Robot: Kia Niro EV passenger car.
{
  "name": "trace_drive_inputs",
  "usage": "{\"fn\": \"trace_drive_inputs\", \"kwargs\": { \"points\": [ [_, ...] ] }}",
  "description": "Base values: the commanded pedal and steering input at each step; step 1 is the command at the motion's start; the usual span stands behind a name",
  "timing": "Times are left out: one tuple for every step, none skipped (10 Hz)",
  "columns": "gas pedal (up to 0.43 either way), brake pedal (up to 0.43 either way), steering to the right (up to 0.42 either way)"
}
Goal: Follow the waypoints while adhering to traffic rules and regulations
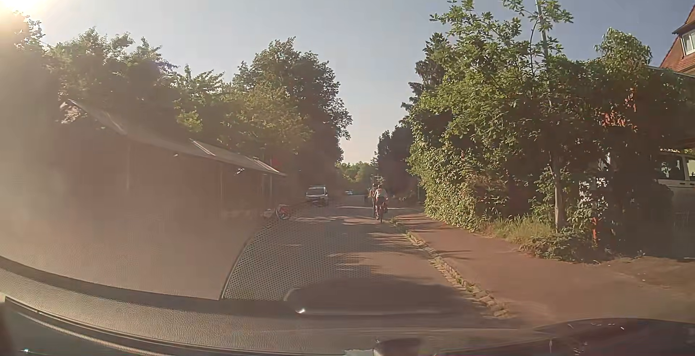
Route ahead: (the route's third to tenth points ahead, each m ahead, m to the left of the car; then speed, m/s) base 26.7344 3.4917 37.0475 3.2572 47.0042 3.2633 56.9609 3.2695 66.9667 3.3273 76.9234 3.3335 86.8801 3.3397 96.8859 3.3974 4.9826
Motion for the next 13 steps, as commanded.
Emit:
{"fn": "trace_drive_inputs", "kwargs": {
  "points": [
    [0.047, 0.000, -0.001],
    [0.047, 0.000, 0.000],
    [0.047, 0.000, -0.001],
    [0.047, 0.000, -0.001],
    [0.047, 0.000, -0.001],
    [0.047, 0.000, -0.001],
    [0.047, 0.000, -0.001],
    [0.047, 0.000, -0.001],
    [0.047, 0.000, -0.001],
    [0.047, 0.000, -0.002],
    [0.047, 0.000, -0.002],
    [0.047, 0.000, -0.002],
    [0.047, 0.000, -0.002]
  ]
}}
